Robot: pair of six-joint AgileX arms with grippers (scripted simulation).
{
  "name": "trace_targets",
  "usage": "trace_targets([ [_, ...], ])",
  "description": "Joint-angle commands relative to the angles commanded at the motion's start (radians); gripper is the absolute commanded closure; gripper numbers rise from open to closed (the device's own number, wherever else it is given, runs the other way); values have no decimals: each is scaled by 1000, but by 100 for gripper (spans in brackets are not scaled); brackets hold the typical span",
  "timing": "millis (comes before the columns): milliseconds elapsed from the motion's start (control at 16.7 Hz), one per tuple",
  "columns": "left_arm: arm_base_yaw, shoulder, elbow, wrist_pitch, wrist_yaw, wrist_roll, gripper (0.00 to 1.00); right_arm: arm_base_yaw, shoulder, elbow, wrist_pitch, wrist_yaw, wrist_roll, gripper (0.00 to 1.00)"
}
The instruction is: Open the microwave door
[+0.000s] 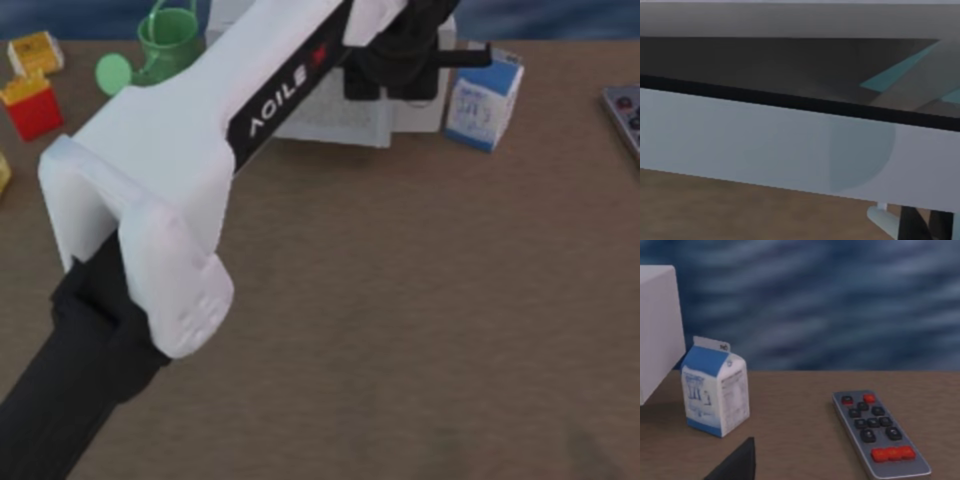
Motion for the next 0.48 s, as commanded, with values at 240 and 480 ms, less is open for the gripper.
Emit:
trace_targets([
  [240,0,0,0,0,0,0,100,0,0,0,0,0,0,0],
  [480,-9,8,-3,3,4,-2,100,0,0,0,0,0,0,0],
])
